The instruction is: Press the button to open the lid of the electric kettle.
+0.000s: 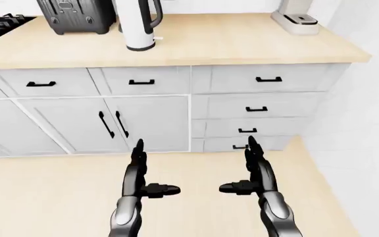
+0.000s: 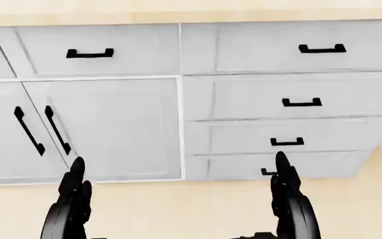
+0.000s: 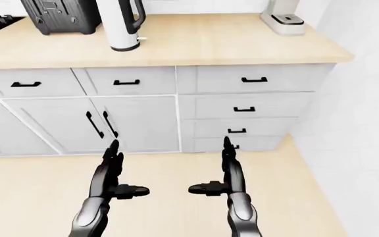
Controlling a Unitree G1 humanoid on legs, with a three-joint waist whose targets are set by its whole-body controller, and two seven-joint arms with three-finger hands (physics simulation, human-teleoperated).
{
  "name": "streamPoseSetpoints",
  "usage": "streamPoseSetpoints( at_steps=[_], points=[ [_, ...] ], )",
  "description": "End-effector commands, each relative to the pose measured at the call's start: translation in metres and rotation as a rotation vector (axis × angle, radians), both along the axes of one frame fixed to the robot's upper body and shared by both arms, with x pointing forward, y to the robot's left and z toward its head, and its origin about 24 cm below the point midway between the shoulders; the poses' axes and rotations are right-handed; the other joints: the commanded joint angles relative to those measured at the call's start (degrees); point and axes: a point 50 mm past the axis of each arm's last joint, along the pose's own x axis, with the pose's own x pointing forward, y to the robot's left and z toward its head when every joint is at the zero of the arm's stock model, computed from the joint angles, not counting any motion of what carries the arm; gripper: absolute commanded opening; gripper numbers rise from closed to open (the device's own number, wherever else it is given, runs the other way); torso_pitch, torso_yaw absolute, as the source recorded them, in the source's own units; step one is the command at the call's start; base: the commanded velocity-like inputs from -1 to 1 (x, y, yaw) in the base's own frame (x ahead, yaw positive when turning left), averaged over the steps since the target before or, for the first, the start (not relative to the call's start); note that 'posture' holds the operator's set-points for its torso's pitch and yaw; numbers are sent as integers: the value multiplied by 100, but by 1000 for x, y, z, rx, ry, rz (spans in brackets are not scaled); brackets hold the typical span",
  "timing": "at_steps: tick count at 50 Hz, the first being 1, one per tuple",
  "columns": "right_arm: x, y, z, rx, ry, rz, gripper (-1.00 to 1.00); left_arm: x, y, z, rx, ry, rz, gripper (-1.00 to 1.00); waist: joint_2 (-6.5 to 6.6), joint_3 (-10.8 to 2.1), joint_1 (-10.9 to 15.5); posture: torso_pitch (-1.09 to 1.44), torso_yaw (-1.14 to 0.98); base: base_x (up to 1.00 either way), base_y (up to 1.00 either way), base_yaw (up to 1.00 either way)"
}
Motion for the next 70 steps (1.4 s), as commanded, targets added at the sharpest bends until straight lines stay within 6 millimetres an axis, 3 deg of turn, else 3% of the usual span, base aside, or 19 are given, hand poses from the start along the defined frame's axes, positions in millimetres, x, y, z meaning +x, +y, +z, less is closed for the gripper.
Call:
streamPoseSetpoints(
  at_steps=[1,3,5,7,8,15,25,36,41,54,70],
  points=[
    [11,0,39,5,-175,20,100,10,-3,43,-14,-188,-26,100,-45,-5,-12,0,0,0,0,0],
    [12,0,43,7,-178,25,100,9,-5,47,-31,-203,-36,100,-6,-368,43,0,0,0,0,0],
    [13,-2,48,6,-188,20,100,9,-6,54,-44,-225,-40,100,-49,-105,36,0,0,0,0,0],
    [15,-3,56,-4,-209,20,100,9,-6,58,-54,-233,-40,100,-55,-397,47,0,0,0,0,0],
    [16,-4,60,-6,-217,16,100,9,-6,61,-51,-240,-43,100,-55,-429,52,0,0,0,0,0],
    [22,-11,86,-24,-270,8,100,11,0,97,-73,-319,-23,100,-40,-486,50,0,0,0,0,0],
    [32,-30,149,-46,-399,-44,100,12,15,156,-37,-440,16,100,-25,-528,53,0,0,0,0,0],
    [32,-43,196,-22,-482,-64,100,2,37,210,-7,-544,75,100,-18,-440,42,0,0,0,0,0],
    [33,-59,223,-30,-543,-104,100,-7,51,242,24,-610,112,100,-7,-390,42,0,0,0,0,0],
    [32,-79,252,-41,-593,-151,100,-15,60,268,71,-670,145,100,-1,-299,44,0,0,0,0,0],
    [31,-79,251,-46,-599,-132,100,-16,58,268,56,-669,138,100,0,-296,48,0,0,0,0,0]
  ],
)
